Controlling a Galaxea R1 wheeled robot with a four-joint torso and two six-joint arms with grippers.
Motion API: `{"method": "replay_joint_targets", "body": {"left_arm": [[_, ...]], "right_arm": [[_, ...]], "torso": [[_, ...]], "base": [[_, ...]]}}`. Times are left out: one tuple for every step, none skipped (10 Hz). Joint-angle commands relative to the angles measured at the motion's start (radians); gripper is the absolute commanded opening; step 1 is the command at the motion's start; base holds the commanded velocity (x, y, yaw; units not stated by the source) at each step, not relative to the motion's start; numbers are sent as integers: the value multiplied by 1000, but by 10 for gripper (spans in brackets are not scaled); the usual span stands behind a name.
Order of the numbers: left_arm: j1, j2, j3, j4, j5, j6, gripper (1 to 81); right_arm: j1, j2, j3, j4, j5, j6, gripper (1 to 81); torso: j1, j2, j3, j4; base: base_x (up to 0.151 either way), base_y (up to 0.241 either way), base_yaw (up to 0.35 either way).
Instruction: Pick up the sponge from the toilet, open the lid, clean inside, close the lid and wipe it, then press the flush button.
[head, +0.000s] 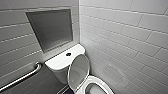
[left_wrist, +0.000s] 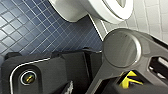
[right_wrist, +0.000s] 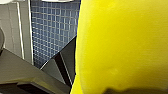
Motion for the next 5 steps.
{"method": "replay_joint_targets", "body": {"left_arm": [[64,-13,-21,125,-32,5,811],[105,14,-70,155,-107,5,811],[131,54,-118,167,-139,5,811],[148,94,-154,167,-138,5,811],[162,123,-181,167,-139,5,811]], "right_arm": [[-1,-106,106,-27,29,-2,10],[-4,-178,217,-29,64,-2,10],[-4,-250,317,-34,95,-4,10],[2,-295,365,-50,132,-2,10],[15,-321,384,-52,166,-2,10]], "torso": [[0,0,0,0],[0,0,0,0],[0,0,0,0],[0,0,0,0],[0,0,0,0]], "base": [[0,0,0],[0,0,0],[0,0,0],[0,0,0],[0,0,0]]}}
